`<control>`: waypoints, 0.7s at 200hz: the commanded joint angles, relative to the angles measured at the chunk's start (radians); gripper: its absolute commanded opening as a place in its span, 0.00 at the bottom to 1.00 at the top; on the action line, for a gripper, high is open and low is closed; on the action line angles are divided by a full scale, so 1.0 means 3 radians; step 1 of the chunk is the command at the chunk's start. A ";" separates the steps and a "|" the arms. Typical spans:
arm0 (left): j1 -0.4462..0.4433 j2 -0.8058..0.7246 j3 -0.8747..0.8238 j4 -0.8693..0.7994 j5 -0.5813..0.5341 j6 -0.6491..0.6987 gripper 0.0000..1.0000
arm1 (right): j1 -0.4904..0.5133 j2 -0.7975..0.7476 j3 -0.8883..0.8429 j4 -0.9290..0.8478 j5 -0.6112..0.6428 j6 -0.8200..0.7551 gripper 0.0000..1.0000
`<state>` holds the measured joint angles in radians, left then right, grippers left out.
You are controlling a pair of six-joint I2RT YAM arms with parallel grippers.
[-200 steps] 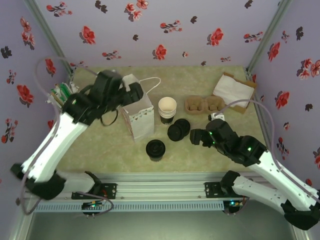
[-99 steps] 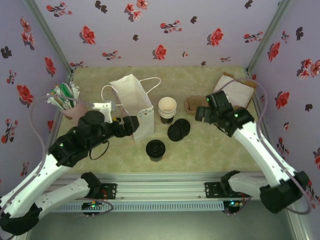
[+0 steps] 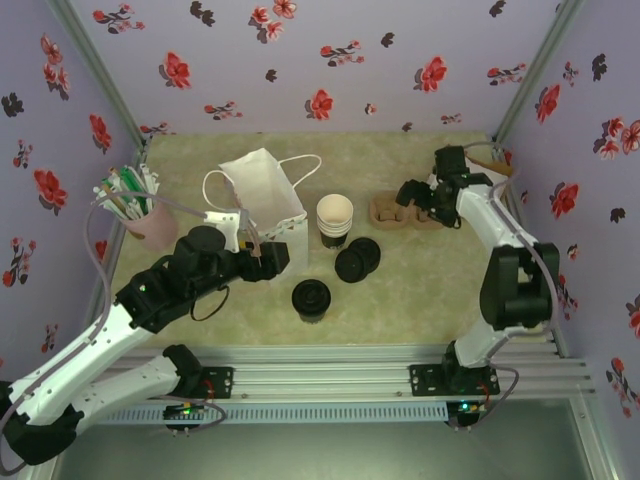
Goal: Pack the takeout coffee
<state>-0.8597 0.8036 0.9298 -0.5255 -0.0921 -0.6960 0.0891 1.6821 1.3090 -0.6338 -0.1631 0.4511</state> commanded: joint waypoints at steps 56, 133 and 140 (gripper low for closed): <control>-0.0031 -0.0137 -0.0245 0.0241 0.0037 -0.0027 0.99 | -0.0051 0.0535 0.0384 -0.0087 -0.0339 -0.0127 0.99; -0.0030 -0.0088 -0.0277 0.0334 0.0062 -0.0023 0.99 | 0.0015 0.0037 -0.0308 -0.0034 -0.0505 0.0030 0.99; -0.0031 -0.0081 -0.0277 0.0342 0.0061 -0.0023 0.99 | 0.0037 -0.0015 -0.0361 -0.0035 -0.0500 0.0039 0.99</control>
<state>-0.8604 0.7773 0.8551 -0.4637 -0.0841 -0.7002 0.0822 1.7351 1.2514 -0.6250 -0.2901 0.4446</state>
